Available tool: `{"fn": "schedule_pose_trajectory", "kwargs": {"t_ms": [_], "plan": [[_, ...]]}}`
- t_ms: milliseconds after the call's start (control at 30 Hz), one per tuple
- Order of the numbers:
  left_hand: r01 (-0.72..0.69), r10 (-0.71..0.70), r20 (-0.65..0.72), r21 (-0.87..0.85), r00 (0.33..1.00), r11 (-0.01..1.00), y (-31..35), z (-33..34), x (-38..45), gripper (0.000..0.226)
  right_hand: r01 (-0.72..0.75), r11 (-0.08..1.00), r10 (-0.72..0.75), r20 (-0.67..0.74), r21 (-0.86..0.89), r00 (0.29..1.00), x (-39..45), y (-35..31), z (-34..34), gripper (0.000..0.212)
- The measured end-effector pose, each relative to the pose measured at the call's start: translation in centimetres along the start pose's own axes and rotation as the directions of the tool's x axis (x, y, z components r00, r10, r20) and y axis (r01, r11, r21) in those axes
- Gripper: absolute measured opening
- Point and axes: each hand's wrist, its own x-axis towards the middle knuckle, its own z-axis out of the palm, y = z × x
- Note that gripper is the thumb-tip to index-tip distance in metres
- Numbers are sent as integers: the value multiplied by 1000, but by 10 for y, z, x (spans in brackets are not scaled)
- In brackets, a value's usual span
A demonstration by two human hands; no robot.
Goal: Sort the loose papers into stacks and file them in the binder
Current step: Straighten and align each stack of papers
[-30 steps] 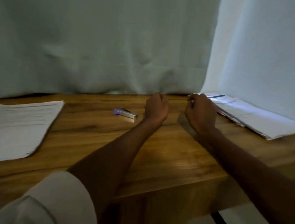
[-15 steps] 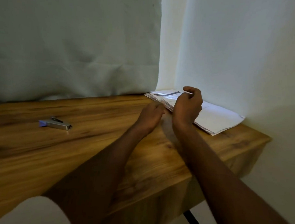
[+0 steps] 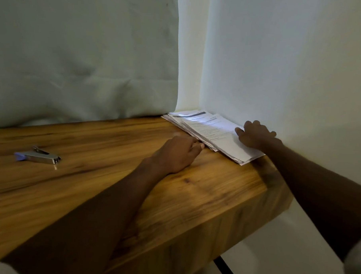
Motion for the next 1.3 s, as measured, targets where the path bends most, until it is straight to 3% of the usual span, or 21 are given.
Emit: {"fn": "schedule_pose_trajectory", "kwargs": {"t_ms": [133, 333, 467, 567, 633, 700, 833, 933, 1067, 1167, 1233, 1300], "plan": [[7, -8, -17, -38, 1000, 999, -1, -1, 2, 42, 22, 999, -21, 48, -30, 999, 8, -2, 0, 70], [42, -47, -42, -110, 998, 993, 3, -4, 2, 32, 5, 998, -2, 45, -60, 999, 16, -1, -8, 74], [274, -279, -8, -164, 960, 948, 18, -9, 7, 50, 47, 999, -47, 99, 0, 994, 22, 7, -7, 72], [485, -491, 33, -228, 871, 844, 27, 3, 21, 63, 58, 997, -63, 99, 49, 993, 20, 13, -4, 66], [547, -564, -11, -232, 825, 804, 30, 9, 30, 67, 45, 997, -47, 28, 62, 998, 18, 16, -3, 56], [569, -600, -43, -270, 799, 777, 31, 10, 32, 60, 41, 993, -32, -81, 109, 996, 13, 15, -6, 42], [624, -672, -41, -332, 740, 708, 28, 4, 32, 16, 67, 972, -28, -172, 226, 985, 3, 7, -6, 25], [648, -731, -71, -411, 679, 641, 18, -3, 32, 19, 10, 894, 32, -85, 448, 996, 6, 2, -3, 37], [593, -763, -16, -618, 647, 516, 3, -21, 23, 12, -179, 714, 34, 222, 676, 974, -2, -12, -9, 40], [565, -811, 25, -730, 585, 385, -13, -36, 12, 18, -198, 648, 80, 193, 735, 978, -4, -19, -7, 29], [573, -853, -16, -735, 522, 364, -22, -47, 6, 21, -103, 769, 125, 10, 630, 992, -5, -14, -6, 23], [587, -878, -36, -730, 477, 349, -30, -55, 1, 22, -18, 941, 54, -98, 338, 994, -12, -8, -6, 25]]}}
